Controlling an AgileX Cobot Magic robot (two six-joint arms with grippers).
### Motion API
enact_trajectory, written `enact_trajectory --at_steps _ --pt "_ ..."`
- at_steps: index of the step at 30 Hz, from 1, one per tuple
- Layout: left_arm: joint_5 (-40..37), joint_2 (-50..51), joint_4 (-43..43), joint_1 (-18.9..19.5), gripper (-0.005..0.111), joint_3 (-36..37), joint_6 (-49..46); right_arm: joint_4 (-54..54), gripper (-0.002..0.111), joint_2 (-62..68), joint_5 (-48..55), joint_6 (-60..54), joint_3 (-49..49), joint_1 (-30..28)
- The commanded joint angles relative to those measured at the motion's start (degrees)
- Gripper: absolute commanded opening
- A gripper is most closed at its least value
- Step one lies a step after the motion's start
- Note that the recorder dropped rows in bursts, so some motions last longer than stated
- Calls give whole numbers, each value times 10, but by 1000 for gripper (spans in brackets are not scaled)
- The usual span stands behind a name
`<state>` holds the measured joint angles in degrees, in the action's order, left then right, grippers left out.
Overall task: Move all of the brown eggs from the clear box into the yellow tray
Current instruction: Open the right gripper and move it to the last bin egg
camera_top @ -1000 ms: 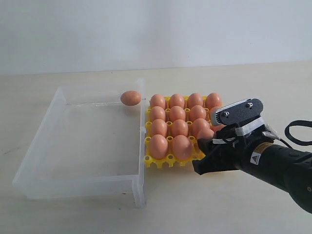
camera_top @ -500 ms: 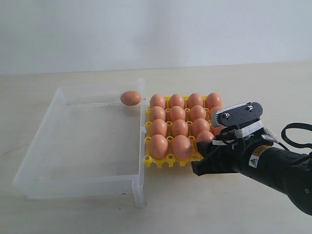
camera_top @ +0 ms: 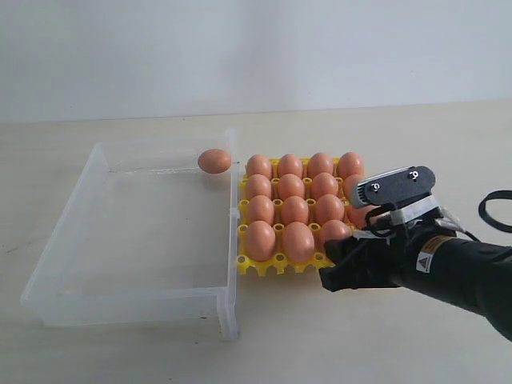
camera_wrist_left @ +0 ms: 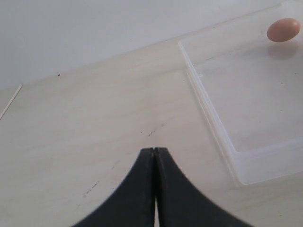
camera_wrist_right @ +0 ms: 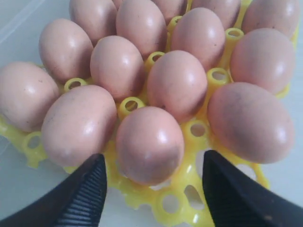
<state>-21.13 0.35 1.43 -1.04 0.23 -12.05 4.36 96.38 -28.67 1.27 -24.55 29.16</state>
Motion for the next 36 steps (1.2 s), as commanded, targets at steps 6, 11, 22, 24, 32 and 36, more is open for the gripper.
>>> enact_trajectory --at_steps 6,11,22,24,32,36 --pt "4 -3 0 -1 0 -2 3 -5 56 -173 336 78 -79 -2" --pt "4 -3 0 -1 0 -2 3 -35 55 -152 505 13 -241 22" --pt "4 -3 0 -1 0 -2 3 20 55 147 763 -22 -652 56" --pt "4 -3 0 -1 0 -2 3 12 55 206 852 -80 -741 67" --pt "4 -3 0 -1 0 -2 3 -124 55 376 918 -281 -1004 112" --pt "4 -3 0 -1 0 -2 3 -119 55 428 799 -347 -1033 110"
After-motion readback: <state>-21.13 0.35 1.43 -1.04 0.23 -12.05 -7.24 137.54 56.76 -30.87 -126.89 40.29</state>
